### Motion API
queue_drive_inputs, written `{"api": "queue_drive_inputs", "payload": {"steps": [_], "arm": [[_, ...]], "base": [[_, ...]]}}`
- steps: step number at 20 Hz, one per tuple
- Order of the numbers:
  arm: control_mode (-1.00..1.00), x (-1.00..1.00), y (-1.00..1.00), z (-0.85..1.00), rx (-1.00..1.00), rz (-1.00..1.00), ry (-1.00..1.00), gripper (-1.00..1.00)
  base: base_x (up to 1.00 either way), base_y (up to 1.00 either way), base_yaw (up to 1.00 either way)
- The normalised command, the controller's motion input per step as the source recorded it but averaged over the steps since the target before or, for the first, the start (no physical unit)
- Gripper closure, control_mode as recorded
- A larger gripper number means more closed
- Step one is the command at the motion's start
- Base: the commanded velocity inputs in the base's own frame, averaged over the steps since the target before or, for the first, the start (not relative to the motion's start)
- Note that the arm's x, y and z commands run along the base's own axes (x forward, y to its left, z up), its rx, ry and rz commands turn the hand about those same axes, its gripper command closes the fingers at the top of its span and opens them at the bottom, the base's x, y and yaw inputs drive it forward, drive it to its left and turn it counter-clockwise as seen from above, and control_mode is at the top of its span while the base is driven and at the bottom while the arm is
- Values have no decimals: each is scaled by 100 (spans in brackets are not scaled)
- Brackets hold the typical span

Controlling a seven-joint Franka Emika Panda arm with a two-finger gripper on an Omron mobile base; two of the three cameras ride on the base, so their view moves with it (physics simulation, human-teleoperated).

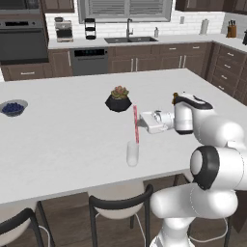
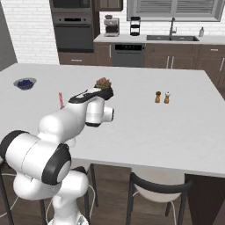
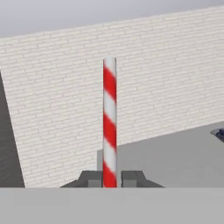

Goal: Take a straw from the drawer in front and place it inside the glass cup on the dining counter.

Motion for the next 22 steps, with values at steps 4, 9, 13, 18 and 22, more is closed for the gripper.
{"api": "queue_drive_inputs", "payload": {"steps": [4,9,13,18,22], "arm": [[-100,2,0,-23,0,0,2,100],[-100,40,0,-16,0,0,0,100],[-100,52,0,-4,0,0,0,100],[-100,7,0,-14,0,0,-1,100],[-100,0,0,-26,0,0,-3,100]], "base": [[0,0,0],[0,0,0],[0,0,0],[0,0,0],[0,0,0]]}}
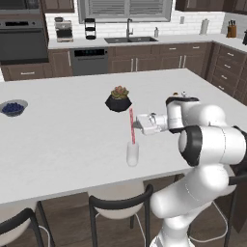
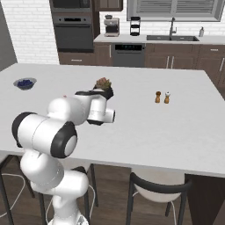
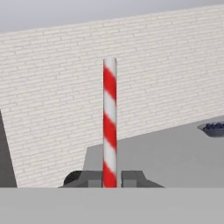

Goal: Take a straw from the drawer in front and place it inside the glass cup on the dining counter.

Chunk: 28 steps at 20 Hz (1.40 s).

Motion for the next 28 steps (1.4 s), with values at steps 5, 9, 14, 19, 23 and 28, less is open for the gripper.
{"api": "queue_drive_inputs", "payload": {"steps": [5,9,14,19,23,28], "arm": [[-100,0,0,-16,0,0,-3,100],[-100,0,0,-13,-1,0,-4,100],[-100,0,7,-19,-4,0,-3,100],[-100,0,12,-26,-7,0,-5,100],[-100,0,3,-23,-3,0,-4,100],[-100,0,-5,-19,0,0,-6,100]], "base": [[0,0,0],[0,0,0],[0,0,0],[0,0,0],[0,0,0],[0,0,0]]}}
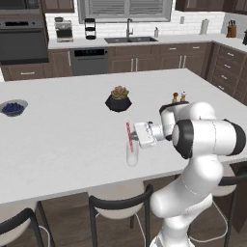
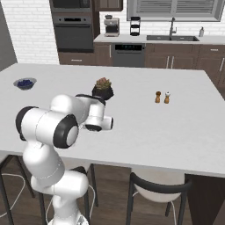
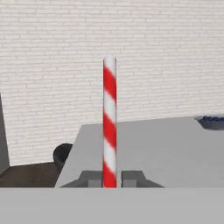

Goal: Take a straw from the drawer in front and place it inside the glass cup on the dining counter.

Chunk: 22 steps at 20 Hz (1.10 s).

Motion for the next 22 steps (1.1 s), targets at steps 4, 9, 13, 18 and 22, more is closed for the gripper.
{"api": "queue_drive_inputs", "payload": {"steps": [4,9,13,18,22], "arm": [[-100,0,0,-1,0,0,-5,-100],[-100,0,0,0,2,0,-7,-100],[-100,0,0,5,0,0,-7,-100],[-100,-22,0,51,0,0,-1,-100],[-100,-46,9,97,-5,0,-5,-100]], "base": [[0,0,0],[0,0,0],[0,0,0],[0,0,0],[0,0,0]]}}
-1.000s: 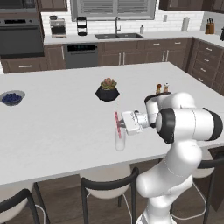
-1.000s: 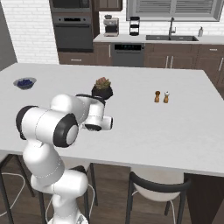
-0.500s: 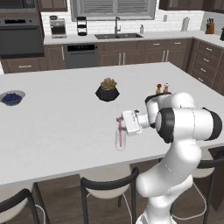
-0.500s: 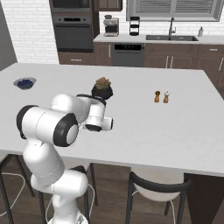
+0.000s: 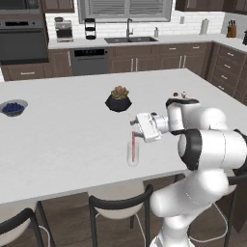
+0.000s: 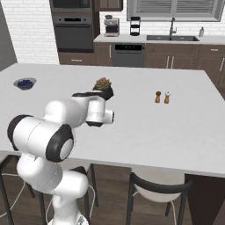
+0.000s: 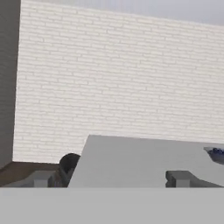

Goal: Take a straw from the drawer in front and place it inside the glass cup on the dining counter.

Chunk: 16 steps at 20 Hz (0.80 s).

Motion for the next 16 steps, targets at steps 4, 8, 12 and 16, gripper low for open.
{"api": "queue_drive_inputs", "payload": {"steps": [4,8,12,16], "arm": [[-100,-82,24,85,-37,0,-23,-100],[-100,-100,27,20,-91,0,-48,-100],[-100,-100,10,-8,-100,-1,-63,-100],[-100,-100,-4,-15,-100,-1,-65,-100]], "base": [[0,0,0],[0,0,0],[0,0,0],[0,0,0]]}}
